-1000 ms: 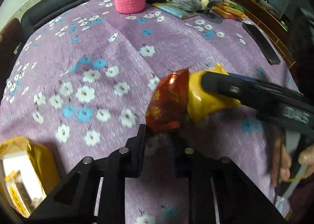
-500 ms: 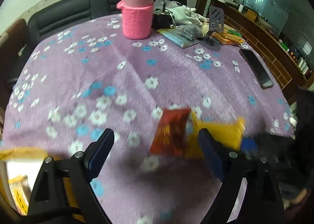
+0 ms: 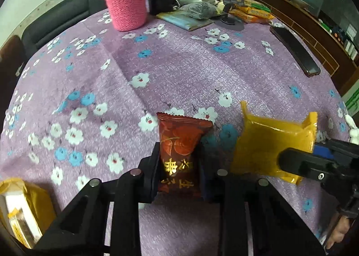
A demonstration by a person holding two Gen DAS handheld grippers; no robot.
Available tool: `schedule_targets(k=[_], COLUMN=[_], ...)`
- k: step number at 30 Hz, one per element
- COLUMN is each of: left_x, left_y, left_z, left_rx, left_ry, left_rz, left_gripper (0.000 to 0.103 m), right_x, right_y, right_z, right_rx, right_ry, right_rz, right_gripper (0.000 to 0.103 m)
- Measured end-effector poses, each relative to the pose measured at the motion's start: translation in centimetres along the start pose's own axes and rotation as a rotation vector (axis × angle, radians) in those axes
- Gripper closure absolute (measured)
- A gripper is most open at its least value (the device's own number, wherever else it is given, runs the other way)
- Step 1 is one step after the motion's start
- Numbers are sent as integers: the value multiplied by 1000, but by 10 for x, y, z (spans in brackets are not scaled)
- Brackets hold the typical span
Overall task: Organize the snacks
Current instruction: 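Grasp the gold pack with the right tool while the left tool grasps the brown packet, then carry both packets over the tray and open both tools to drop them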
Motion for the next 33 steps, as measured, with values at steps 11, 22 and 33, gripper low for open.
schedule_targets(k=[11,22,33], left_x=[-30,-135,-214], left_y=[103,209,208], left_z=[54,164,249], left_rx=[138,301,276], left_ry=[192,472,665], left_rz=[93,-66,-211], left_gripper=[73,72,72], right_x=[-13,-138,-251], right_y=[7,9,-48], right_z=[7,44,88], right_rx=[33,-30,-156], right_ry=[-36,187,395], right_rz=[-185,-280,-266], right_gripper=[79,80,80])
Point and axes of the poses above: each gripper's, at about its wrist camera, not at the fingertips, and y roughly against the way its jaws point, x to its right, z to its underside, the point moved 4 cm from there along -y, roughly the way its jaws point, and after that the axes turned 3 degrees about y, right-handed, at the moved point
